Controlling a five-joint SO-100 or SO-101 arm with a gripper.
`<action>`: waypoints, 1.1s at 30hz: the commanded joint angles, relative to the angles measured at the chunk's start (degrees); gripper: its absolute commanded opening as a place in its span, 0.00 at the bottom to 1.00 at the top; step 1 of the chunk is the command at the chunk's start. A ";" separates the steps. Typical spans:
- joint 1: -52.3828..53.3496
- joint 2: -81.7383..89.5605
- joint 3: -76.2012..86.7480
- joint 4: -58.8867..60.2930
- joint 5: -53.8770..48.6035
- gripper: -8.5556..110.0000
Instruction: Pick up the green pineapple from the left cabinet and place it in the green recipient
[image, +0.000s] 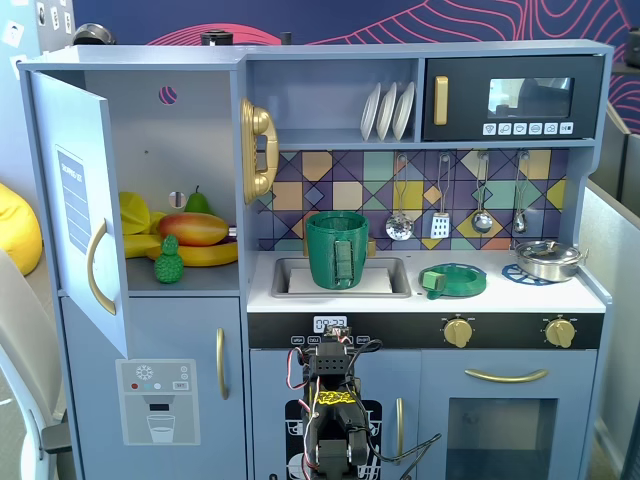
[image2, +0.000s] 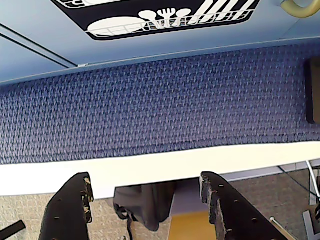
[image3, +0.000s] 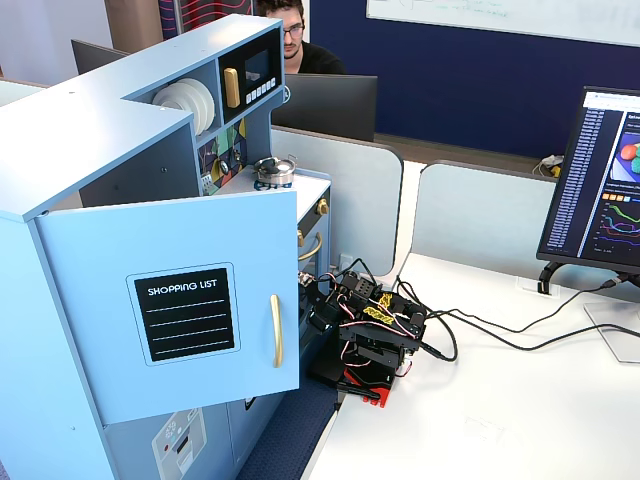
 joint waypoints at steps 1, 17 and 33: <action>3.60 -0.26 3.52 7.65 -0.35 0.27; -8.26 -0.44 2.72 -11.87 4.22 0.07; -46.93 -28.83 -22.59 -73.74 -5.89 0.17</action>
